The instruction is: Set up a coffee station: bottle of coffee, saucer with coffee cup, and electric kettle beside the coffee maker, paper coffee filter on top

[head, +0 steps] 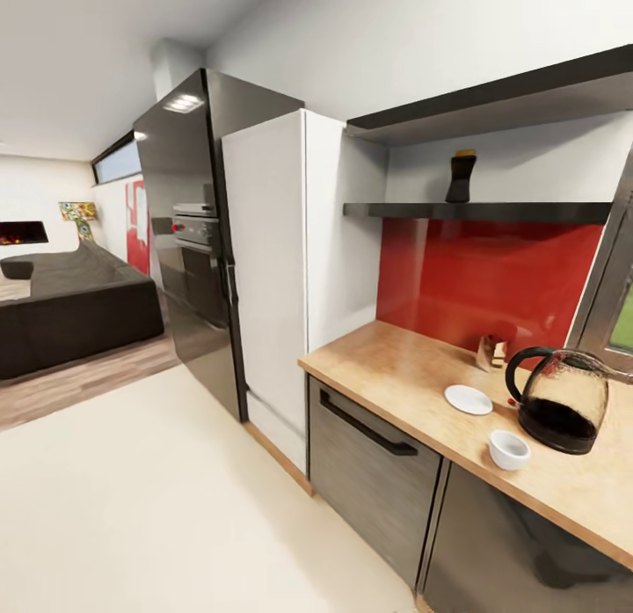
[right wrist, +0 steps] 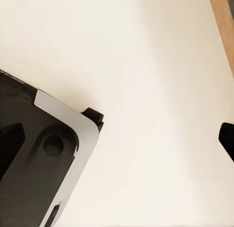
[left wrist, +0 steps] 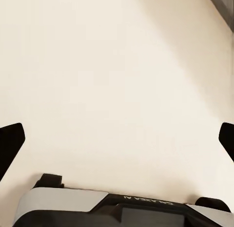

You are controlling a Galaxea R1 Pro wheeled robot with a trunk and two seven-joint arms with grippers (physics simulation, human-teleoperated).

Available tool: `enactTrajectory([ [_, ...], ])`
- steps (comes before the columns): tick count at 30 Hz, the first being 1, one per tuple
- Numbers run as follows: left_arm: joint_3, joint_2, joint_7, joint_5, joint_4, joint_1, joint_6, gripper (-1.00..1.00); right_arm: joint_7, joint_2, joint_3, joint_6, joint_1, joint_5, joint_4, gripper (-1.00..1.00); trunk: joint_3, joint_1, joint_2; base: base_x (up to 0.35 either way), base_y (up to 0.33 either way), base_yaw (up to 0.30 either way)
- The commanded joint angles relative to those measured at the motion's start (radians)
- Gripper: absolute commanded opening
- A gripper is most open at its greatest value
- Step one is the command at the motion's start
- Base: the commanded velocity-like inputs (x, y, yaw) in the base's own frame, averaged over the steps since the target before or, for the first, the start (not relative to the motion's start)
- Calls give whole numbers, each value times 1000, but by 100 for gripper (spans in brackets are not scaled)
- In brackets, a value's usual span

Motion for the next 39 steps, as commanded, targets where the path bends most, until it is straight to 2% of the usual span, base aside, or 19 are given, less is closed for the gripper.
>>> enactTrajectory([
  [1,3,-1,-1,6,-2,0,0,100,1,0,3,-8,-2,2,4,100,-1,0,-1,0,1,-257],
  [16,3,-1,-1,5,-2,0,0,100,7,-1,3,-8,-2,1,4,100,-1,0,-1,0,0,-257],
  [26,3,-1,-1,6,-2,0,1,100,6,0,3,-8,-2,1,4,100,-1,0,-1,143,96,-82],
  [39,3,-1,-1,6,-2,0,-1,100,8,0,3,-8,-2,2,4,100,6,0,-1,15,10,-249],
])
